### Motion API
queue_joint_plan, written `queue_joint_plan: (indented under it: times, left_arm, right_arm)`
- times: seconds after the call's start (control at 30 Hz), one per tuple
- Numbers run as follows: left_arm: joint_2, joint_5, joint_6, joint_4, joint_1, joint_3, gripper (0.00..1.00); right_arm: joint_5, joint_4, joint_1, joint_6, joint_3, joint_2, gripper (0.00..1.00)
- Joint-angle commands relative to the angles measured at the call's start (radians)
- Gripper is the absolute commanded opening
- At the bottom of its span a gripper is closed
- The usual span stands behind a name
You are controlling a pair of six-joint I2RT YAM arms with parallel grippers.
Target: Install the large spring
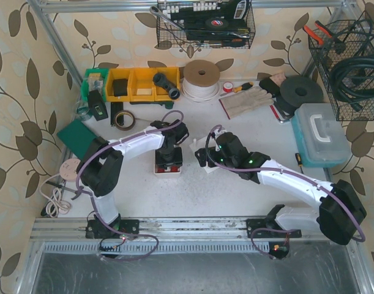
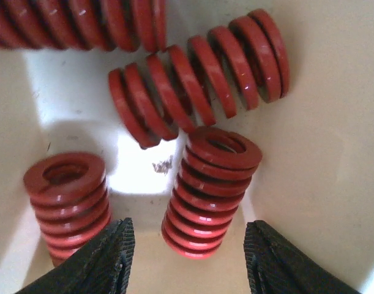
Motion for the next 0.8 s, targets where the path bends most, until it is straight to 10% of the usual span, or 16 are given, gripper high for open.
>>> queue_joint_plan:
  times: [0.0,0.23,0.77]
  left_arm:
    - [0.008,0.057,0.113,0.096,-0.009,-0.030,0.55]
    - [0.016,-0.007,0.139,0.096,-0.008,-0.058,0.56]
    - [0.068,-0.155,0.057,0.027,-0.008,-0.015,0.18]
  right_arm:
    - [-0.005,0.002,-0.004,0.007,0.035,0.011,0.97]
    - [-0.005,-0.003,-0.004,0.003,0.045,0.027,0.97]
    - [-0.002,0.001,-0.003,0.001,0.046,0.033,0.97]
